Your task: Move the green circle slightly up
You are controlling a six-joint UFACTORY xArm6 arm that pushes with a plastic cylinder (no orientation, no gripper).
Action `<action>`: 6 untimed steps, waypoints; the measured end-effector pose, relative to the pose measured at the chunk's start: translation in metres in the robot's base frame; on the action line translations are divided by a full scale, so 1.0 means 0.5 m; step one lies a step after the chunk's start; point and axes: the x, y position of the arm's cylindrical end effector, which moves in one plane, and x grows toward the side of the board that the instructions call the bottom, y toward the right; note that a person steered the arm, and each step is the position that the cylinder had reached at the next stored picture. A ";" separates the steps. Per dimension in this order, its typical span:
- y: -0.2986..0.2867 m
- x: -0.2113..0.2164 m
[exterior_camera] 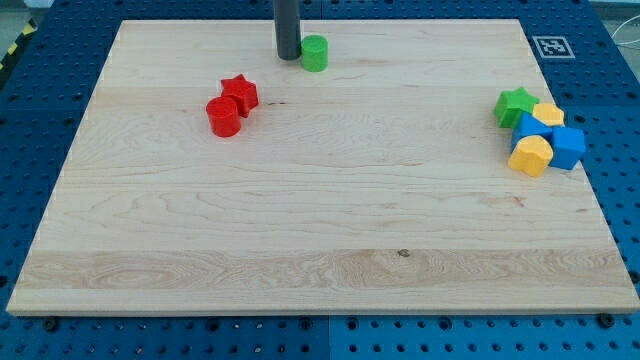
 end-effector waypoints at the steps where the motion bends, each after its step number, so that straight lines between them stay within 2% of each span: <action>1: -0.054 0.019; 2: -0.022 0.073; 3: 0.078 0.082; 6: 0.094 0.002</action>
